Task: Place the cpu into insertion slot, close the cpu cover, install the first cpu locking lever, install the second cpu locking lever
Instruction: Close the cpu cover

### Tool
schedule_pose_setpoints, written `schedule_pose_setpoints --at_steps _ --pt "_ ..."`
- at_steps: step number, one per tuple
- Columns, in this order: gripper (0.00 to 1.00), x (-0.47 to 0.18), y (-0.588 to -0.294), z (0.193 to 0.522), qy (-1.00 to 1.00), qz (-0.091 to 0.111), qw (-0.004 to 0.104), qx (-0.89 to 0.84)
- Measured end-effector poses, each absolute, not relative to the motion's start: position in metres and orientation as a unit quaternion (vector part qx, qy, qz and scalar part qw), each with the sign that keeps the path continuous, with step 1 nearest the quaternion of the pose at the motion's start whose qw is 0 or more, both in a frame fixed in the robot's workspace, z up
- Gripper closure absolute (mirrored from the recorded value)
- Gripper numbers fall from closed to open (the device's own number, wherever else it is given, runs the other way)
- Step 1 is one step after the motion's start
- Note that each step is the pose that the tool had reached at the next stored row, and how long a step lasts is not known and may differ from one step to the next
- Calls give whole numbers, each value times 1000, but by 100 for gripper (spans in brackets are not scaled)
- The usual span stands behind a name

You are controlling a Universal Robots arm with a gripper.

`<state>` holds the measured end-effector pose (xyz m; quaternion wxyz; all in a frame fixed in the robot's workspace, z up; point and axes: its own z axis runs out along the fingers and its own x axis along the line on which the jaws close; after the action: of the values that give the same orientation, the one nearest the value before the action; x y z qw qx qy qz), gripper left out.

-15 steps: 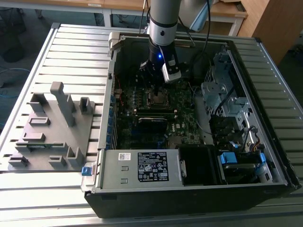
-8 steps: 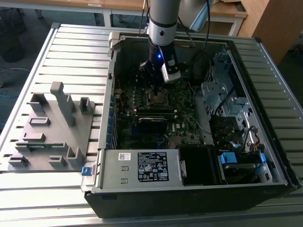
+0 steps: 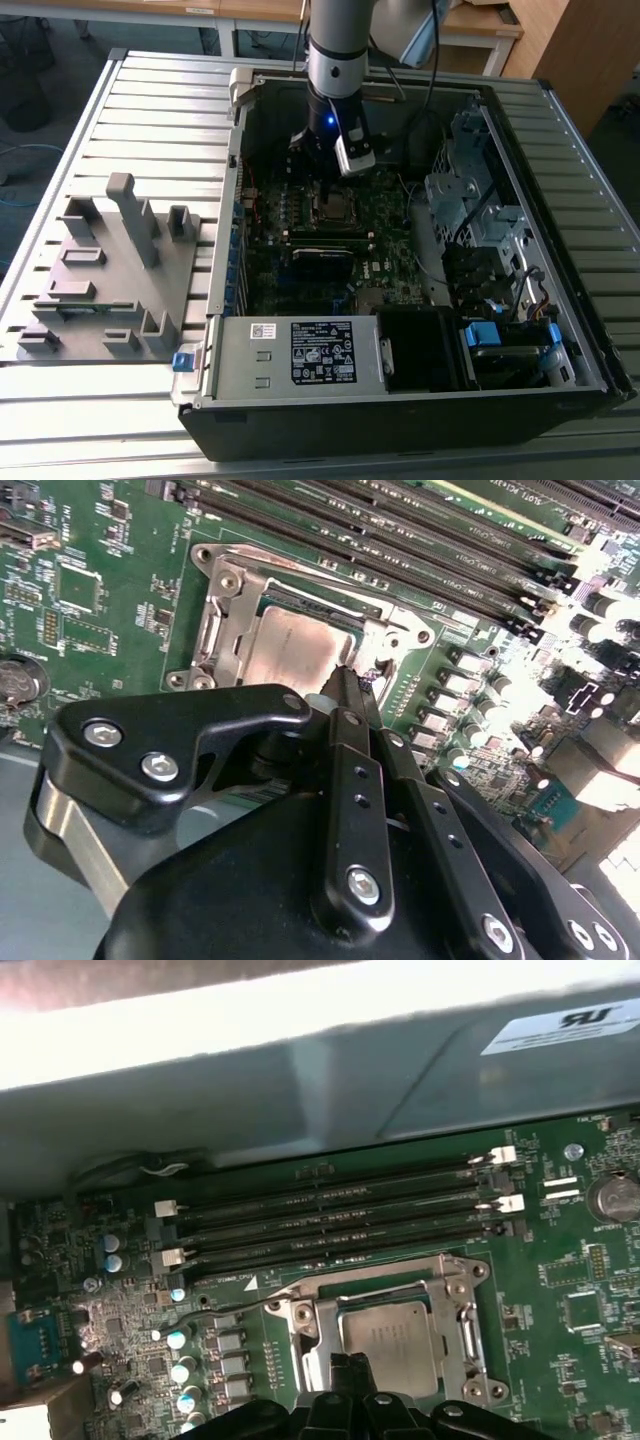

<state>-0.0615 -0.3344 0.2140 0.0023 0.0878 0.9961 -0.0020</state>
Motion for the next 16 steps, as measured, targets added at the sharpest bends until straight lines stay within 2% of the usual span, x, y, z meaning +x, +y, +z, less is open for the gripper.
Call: schedule_pose_setpoints --at_steps 16 --pt "90 -66 -334 208 997 -2 2 83"
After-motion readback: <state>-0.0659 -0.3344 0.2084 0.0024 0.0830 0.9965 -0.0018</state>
